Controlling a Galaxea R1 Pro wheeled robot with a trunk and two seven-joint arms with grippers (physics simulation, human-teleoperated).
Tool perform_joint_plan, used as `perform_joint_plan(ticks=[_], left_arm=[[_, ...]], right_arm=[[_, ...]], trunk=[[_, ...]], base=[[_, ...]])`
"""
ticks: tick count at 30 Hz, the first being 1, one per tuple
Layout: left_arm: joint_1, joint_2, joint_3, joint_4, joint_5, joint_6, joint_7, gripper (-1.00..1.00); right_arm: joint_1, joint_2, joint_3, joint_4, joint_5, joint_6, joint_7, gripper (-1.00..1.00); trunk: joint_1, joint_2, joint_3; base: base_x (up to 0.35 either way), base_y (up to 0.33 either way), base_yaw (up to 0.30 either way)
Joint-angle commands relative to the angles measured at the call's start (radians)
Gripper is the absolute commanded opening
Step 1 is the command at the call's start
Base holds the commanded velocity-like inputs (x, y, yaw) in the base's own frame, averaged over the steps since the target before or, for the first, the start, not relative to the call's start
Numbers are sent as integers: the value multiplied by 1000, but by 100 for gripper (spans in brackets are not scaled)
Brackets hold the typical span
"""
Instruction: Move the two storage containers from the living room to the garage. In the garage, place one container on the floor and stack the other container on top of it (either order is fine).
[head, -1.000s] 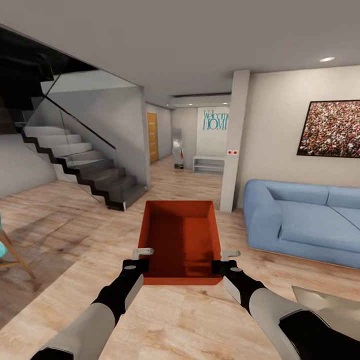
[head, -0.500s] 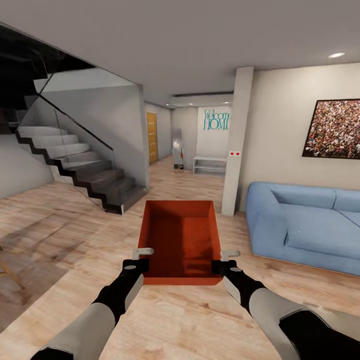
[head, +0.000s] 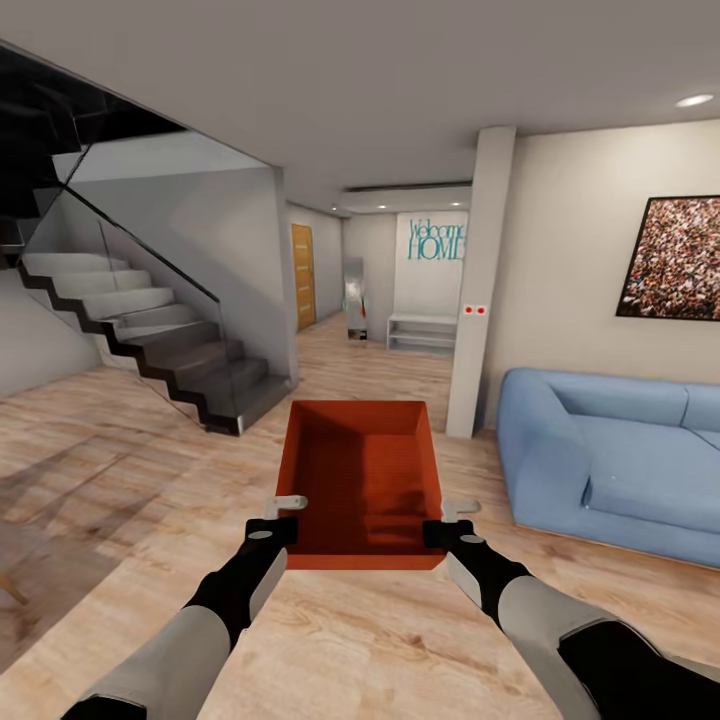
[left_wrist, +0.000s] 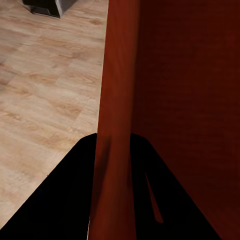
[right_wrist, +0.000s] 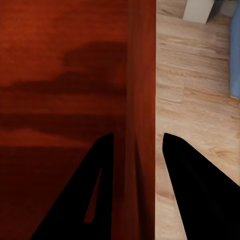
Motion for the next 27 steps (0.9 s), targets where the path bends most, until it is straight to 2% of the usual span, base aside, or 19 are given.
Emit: perform_joint_plan(ticks=[1,27], left_arm=[[-1,26,32,-5,-19,-6,92,-100],[-1,29,32,-5,-19,-6,92,-100]], right_arm=[[0,-10,-14,3,-15,-2,-7,-100],[0,-10,-14,3,-15,-2,-7,-100]], trunk=[[1,-1,0],[1,-1,0]], base=[[322,0,0],[322,0,0]])
